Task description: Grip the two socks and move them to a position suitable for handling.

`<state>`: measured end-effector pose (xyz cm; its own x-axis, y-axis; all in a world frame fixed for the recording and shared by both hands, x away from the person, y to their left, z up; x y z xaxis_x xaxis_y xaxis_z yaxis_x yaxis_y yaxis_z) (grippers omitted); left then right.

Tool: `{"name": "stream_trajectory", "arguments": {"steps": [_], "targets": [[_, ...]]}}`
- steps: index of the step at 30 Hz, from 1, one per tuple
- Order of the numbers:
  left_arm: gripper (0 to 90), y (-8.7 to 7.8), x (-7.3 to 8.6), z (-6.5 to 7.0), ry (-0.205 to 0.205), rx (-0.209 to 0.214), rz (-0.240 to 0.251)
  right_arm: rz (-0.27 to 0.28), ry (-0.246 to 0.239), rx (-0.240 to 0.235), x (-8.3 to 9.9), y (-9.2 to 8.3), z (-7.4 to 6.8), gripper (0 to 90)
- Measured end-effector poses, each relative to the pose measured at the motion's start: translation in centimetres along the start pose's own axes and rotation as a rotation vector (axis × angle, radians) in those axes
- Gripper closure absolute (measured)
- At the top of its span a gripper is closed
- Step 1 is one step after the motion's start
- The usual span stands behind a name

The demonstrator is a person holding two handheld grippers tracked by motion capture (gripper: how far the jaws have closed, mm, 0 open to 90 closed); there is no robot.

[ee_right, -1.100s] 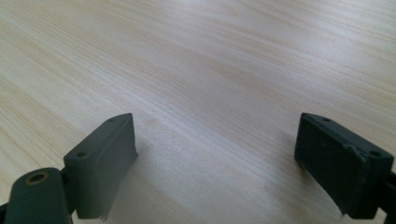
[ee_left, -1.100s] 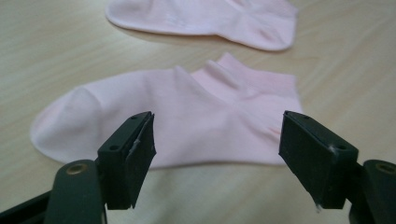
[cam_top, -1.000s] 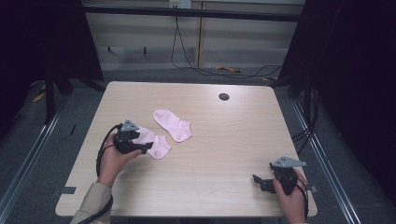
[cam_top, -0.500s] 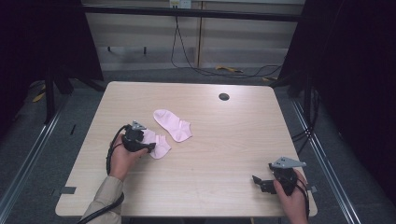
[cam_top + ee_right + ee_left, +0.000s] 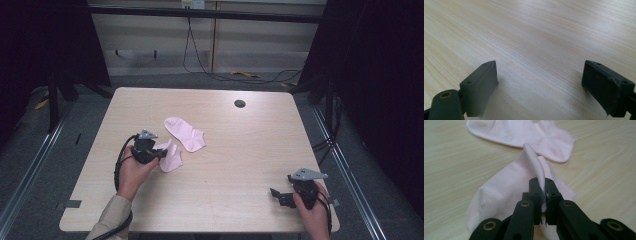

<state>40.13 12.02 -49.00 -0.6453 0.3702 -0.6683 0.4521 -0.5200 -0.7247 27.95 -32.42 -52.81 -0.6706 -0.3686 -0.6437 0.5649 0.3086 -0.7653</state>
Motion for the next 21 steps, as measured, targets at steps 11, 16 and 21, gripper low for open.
{"name": "stream_trajectory", "arguments": {"steps": [11, 16, 21], "targets": [[82.3, -2.0, -1.8, 8.9, 0.114, 0.130, 0.081, 0.000, 0.000, 0.000, 0.0, 0.0, 0.0, 12.7], [53.9, -0.3, -1.5, 10.7, 0.160, 0.111, 0.080, -0.001, 0.000, 0.000, 0.0, 0.0, 0.0, 12.7], [46.7, 1.3, -0.6, 9.3, 0.163, 0.044, 0.019, -0.001, 0.000, 0.000, 0.0, 0.0, 0.0, 12.7]]}}
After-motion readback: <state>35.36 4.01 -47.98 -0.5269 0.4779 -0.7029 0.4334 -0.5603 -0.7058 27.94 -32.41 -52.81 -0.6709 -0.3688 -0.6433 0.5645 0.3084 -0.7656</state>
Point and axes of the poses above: each handheld gripper's, and its own axes: y roughly forward along the jaws, x roughly out of its underside, z roughly to its right, the point moved 4 cm from there along y, roughly forward along the jaws, and after that the axes turned 5 degrees about -z, right-handed, at the moved point
